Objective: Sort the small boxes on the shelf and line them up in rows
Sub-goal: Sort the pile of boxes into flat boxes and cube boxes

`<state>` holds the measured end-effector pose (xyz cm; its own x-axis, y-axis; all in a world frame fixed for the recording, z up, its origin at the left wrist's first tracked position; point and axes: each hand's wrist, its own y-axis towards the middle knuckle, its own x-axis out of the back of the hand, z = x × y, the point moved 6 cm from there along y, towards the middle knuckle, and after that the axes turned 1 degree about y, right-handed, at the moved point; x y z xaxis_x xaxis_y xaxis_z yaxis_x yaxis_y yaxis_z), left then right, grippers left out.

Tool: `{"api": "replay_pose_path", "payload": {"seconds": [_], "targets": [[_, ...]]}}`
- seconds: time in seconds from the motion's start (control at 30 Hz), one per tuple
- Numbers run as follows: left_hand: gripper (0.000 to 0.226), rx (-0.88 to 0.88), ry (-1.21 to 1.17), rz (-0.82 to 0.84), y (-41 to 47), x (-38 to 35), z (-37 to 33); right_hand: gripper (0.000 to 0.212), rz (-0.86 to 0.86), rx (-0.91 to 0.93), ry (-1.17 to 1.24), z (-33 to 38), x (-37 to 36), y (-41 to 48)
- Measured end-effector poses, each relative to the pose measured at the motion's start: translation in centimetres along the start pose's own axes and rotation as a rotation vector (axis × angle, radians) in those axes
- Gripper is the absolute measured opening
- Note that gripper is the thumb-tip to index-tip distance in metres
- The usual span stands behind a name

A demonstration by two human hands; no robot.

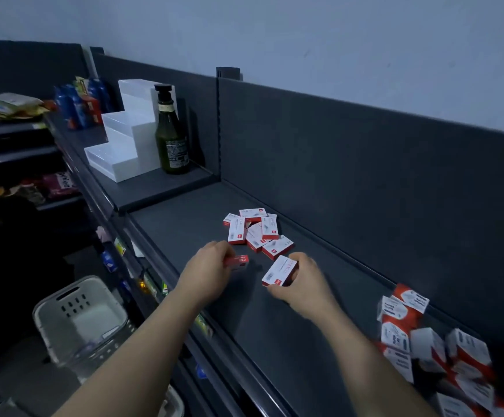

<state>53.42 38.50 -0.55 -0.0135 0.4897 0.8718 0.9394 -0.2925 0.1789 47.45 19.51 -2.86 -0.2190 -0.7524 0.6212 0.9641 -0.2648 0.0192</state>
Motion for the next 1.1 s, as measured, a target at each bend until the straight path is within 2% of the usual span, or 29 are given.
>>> {"api": "replay_pose_path", "payload": {"seconds": [0.17, 0.27, 0.4, 0.6, 0.77, 0.93, 1.1], "targets": [[0.010, 0.002, 0.037, 0.068, 3.4, -1.4, 2.1, 0.061, -0.016, -0.022, -0.055, -0.3, -2.5, 2.5], [0.013, -0.030, 0.005, 0.112, 5.0, -2.1, 3.1, 0.071, -0.042, -0.055, -0.090, -0.4, -3.6, 3.3], [0.018, -0.086, -0.010, 0.123, 6.6, -2.3, 3.9, 0.074, -0.095, -0.109, -0.092, -0.2, -4.8, 3.8], [0.025, -0.185, 0.009, 0.124, 7.7, -2.5, 4.3, 0.084, -0.242, -0.169, -0.166, 0.7, -5.7, 3.8], [0.037, -0.308, 0.072, 0.085, 7.6, -1.8, 3.2, 0.080, -0.284, -0.193, -0.131, 1.5, -4.7, 2.7], [0.028, -0.490, -0.003, -0.011, 6.9, -0.2, -0.3, 0.063, -0.358, -0.206, -0.291, 1.4, -1.3, 0.1], [0.030, -0.666, -0.048, 0.038, 4.9, -0.8, -5.4, 0.051, -0.470, -0.233, -0.405, 1.6, 2.6, -4.8]]}}
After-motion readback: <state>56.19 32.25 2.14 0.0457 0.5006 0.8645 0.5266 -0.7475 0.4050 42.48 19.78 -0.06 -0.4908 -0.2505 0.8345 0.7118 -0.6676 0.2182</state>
